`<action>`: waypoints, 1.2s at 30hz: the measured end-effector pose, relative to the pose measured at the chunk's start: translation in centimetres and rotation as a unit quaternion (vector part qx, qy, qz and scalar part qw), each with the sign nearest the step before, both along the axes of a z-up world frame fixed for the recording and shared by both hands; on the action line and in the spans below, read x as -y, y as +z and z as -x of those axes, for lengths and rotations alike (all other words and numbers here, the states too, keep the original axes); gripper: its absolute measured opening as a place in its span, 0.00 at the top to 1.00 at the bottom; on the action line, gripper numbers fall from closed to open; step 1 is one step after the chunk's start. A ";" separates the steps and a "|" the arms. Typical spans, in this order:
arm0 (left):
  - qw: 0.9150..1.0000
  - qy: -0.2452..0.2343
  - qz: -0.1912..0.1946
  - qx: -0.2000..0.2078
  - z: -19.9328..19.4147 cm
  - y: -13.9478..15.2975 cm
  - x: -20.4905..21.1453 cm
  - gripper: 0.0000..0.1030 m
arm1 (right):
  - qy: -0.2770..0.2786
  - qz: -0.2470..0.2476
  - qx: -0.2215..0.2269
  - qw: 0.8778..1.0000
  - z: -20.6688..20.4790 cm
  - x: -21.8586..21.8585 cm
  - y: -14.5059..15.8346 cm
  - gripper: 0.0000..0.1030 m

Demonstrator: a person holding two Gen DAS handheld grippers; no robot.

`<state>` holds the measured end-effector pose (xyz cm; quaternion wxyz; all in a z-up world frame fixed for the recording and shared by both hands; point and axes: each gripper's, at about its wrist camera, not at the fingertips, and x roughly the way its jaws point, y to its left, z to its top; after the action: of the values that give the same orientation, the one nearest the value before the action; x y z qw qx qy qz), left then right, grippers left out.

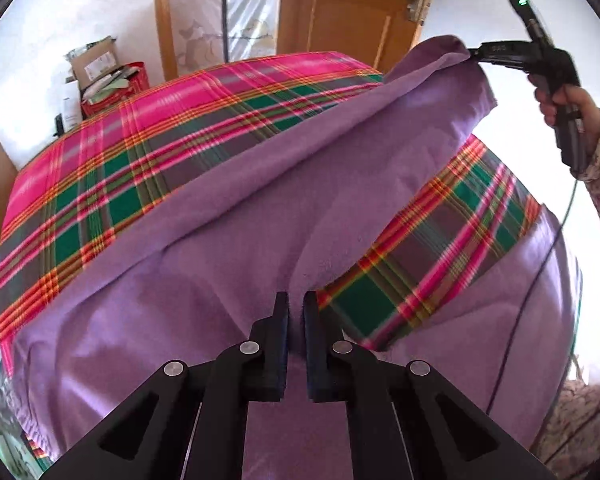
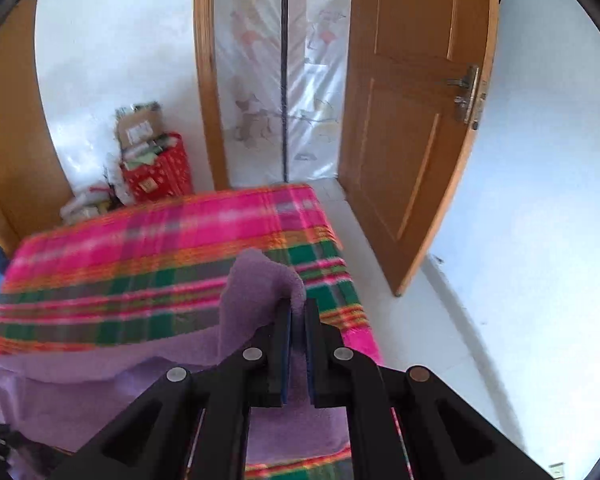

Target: Fold clothes

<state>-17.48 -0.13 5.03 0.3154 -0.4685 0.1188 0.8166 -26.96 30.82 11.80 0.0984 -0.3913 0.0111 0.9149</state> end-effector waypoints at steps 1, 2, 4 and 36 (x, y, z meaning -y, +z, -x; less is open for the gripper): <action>1.000 -0.010 0.000 0.001 -0.3 -0.1 0.0 0.94 | -0.004 -0.013 0.008 1.000 0.0 0.0 -0.5 0.94; 1.000 -0.017 0.006 -0.002 -0.7 -0.3 -0.2 0.94 | -0.007 -0.024 0.018 1.000 0.1 0.0 -1.1 0.94; 0.999 -0.030 0.021 -0.007 -1.3 -0.7 -0.6 0.94 | -0.015 -0.035 0.043 0.998 0.3 -0.2 -2.9 0.94; 1.000 0.001 -0.016 0.011 -0.4 1.2 -0.2 0.75 | -0.060 0.187 0.003 0.981 -2.5 -11.5 -8.1 0.74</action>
<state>-17.06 0.10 6.26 0.3237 -0.4725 0.1016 0.8134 -24.42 42.31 3.69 0.0781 -0.4044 0.2046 0.8880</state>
